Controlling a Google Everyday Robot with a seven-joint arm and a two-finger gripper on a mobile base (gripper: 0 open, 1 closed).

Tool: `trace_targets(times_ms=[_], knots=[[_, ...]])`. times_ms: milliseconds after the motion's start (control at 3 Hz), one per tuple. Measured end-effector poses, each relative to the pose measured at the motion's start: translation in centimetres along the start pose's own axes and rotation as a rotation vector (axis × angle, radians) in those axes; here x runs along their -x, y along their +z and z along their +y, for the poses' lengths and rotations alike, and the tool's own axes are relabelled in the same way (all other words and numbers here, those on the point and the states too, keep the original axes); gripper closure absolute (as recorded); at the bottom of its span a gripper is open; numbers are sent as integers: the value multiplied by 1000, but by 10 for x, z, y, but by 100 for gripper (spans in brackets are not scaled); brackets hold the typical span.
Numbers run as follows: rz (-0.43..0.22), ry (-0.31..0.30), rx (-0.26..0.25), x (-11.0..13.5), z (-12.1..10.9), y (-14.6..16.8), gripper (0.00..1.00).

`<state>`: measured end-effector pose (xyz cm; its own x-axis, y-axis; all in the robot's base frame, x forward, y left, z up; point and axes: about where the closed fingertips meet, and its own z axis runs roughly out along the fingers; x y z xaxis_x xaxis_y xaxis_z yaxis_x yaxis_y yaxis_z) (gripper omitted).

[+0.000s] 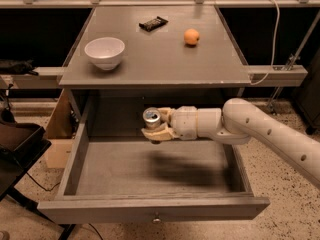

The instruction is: Place redbull can into top drawer

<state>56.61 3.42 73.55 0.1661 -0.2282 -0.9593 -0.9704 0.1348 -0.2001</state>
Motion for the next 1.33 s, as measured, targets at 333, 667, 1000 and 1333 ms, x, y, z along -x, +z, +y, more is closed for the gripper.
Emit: trace_targets(times_ms=[333, 667, 1000, 1333], knots=[[5, -1, -5, -2, 0, 2, 100], [6, 81, 40, -27, 6, 20, 100], [52, 148, 87, -56, 16, 45, 100], [74, 185, 95, -74, 23, 59, 100]])
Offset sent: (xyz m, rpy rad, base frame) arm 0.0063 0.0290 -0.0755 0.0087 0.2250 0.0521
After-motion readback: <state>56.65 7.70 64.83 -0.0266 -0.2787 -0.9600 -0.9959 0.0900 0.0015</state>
